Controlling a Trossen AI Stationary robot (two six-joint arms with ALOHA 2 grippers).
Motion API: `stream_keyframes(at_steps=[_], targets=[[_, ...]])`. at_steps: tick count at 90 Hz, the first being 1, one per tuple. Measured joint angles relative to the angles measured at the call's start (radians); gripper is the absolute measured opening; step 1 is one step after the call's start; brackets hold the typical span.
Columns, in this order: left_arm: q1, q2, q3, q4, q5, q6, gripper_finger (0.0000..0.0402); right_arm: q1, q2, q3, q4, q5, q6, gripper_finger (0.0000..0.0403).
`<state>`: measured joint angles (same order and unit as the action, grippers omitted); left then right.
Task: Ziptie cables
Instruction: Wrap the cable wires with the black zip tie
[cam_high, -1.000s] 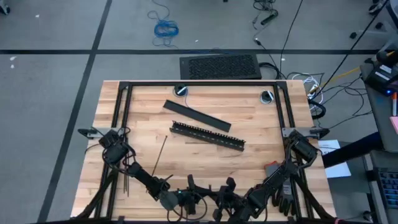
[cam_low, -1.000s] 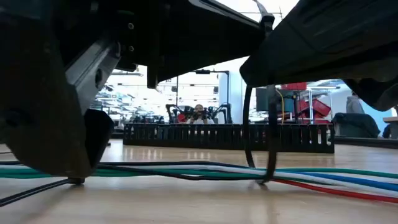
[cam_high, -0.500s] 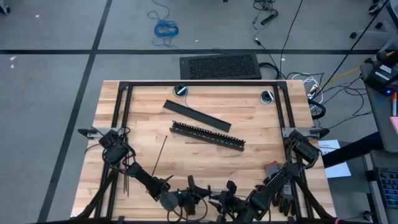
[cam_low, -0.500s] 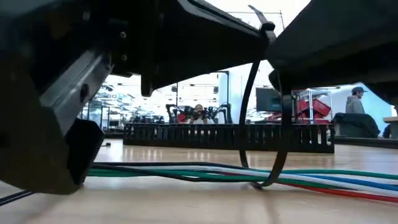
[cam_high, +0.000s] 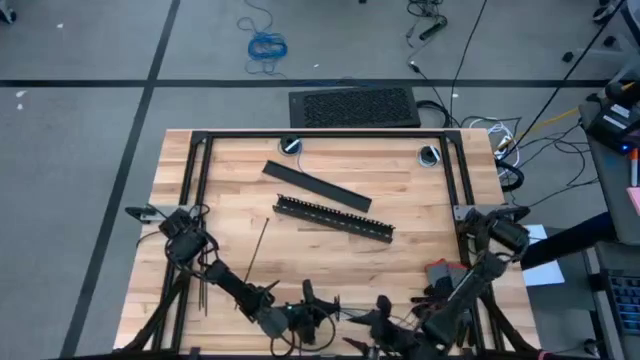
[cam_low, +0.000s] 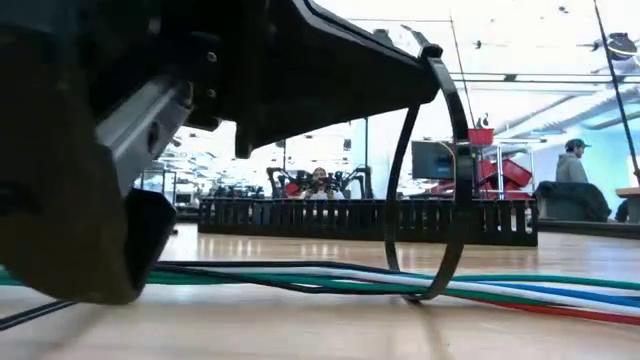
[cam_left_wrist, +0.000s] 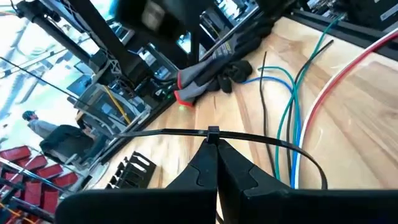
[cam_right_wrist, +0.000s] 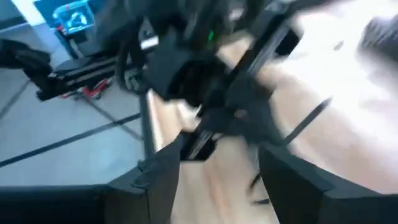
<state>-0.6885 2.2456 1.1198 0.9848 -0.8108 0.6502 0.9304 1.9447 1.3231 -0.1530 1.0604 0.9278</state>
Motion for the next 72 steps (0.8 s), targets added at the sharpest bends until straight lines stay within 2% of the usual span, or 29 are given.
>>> stream_keyframes(at_steps=[12,33,72], targets=[[-0.002,0.000,0.000,0.000,0.000,0.001,0.0000,-0.038,-0.009,-0.002,-0.117,-0.017,0.043,0.0193],[-0.008,0.000,0.000,0.000,0.003,0.000,0.0000,-0.104,0.021,-0.003,-0.115,-0.148,-0.010,0.0158],[-0.012,0.000,0.000,0.000,0.003,0.002,0.0000,-0.161,0.021,-0.002,-0.098,-0.258,-0.063,0.0114]])
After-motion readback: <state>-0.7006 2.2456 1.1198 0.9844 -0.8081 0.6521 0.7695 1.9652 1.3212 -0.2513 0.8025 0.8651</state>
